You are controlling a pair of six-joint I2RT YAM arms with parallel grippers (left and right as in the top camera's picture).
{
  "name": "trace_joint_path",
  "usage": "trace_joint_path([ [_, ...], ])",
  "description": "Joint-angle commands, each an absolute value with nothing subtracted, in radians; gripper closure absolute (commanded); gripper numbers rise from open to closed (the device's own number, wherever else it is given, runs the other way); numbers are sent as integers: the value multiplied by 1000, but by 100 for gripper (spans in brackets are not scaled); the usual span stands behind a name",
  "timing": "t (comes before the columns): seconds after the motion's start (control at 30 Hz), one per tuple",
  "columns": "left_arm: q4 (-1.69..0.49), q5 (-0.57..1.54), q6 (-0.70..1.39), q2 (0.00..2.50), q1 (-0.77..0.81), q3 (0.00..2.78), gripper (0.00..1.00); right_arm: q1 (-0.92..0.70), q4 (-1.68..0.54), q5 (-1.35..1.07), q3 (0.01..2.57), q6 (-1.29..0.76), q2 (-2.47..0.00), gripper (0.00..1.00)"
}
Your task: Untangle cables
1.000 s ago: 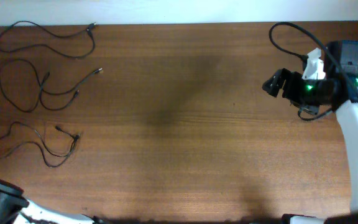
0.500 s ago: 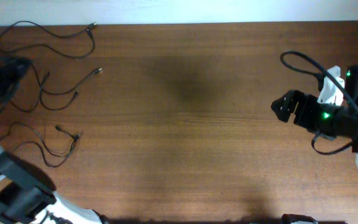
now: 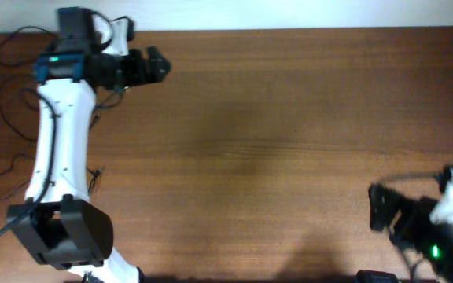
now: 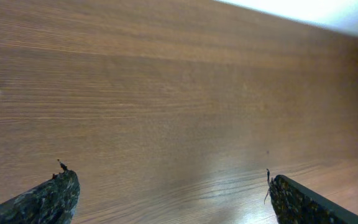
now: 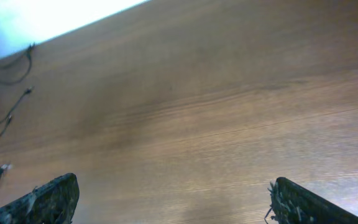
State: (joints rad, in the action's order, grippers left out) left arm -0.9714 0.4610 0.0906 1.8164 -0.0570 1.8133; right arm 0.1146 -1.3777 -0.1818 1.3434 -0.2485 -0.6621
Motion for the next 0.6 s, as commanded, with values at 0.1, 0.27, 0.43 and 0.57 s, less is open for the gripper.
trace_joint_path([
  [0.1, -971, 344, 74, 1789, 47, 1826, 1, 118, -1374, -115, 1316, -236, -551, 1],
  [0.27, -971, 344, 74, 1789, 54, 1826, 1, 118, -1386, -116, 1316, -236, -551, 1],
  [0.43, -971, 343, 74, 1789, 54, 1826, 1, 118, -1499, -123, 1316, -237, -551, 1],
  [0.57, -971, 343, 74, 1789, 54, 1826, 1, 118, -1519, -122, 1316, -237, -551, 1],
])
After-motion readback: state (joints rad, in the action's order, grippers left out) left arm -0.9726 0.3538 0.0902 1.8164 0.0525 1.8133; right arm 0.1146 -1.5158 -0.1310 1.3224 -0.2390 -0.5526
